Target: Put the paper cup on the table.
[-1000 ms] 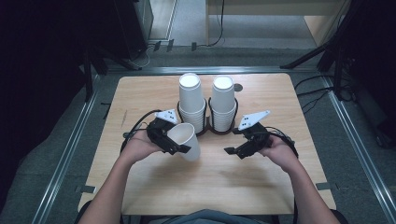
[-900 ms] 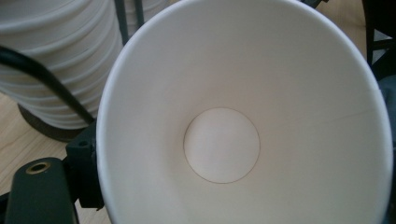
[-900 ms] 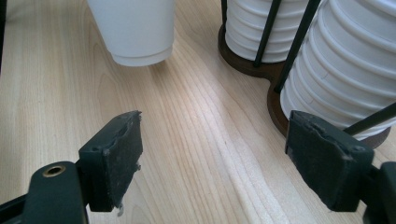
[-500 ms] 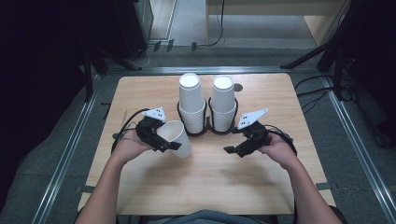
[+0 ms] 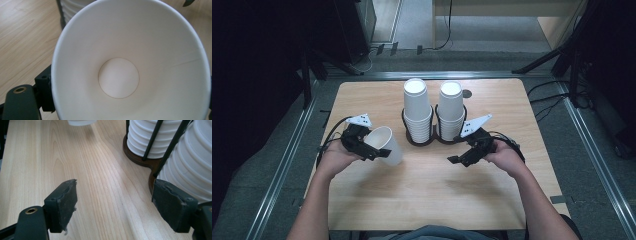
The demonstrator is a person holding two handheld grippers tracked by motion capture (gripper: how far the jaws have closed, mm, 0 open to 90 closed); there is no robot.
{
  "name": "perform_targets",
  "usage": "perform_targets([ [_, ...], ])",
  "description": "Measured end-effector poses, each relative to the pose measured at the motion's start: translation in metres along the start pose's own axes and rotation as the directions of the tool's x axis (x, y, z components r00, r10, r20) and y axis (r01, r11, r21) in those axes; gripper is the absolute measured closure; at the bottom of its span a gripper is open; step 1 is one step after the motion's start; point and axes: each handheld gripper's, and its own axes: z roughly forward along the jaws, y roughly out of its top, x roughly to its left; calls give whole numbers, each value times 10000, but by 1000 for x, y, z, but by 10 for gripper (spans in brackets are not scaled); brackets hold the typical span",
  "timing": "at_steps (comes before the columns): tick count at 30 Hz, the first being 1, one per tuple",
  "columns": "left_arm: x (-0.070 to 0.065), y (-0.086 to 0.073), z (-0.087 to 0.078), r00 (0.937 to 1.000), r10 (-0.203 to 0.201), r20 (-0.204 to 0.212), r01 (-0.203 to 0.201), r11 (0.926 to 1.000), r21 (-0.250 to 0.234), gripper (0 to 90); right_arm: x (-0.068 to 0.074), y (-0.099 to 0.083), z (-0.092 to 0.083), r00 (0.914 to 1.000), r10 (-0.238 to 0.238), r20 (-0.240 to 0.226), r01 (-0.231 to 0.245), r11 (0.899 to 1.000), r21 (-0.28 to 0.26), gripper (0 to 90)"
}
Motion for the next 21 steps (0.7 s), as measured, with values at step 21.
perform_targets([
  [21, 39, -18, -22, 9853, -1024, -1365, 1007, 9947, -188, 110, 6, 0, 9, 9994, -219, -285, 229, 9991, 356, 213],
])
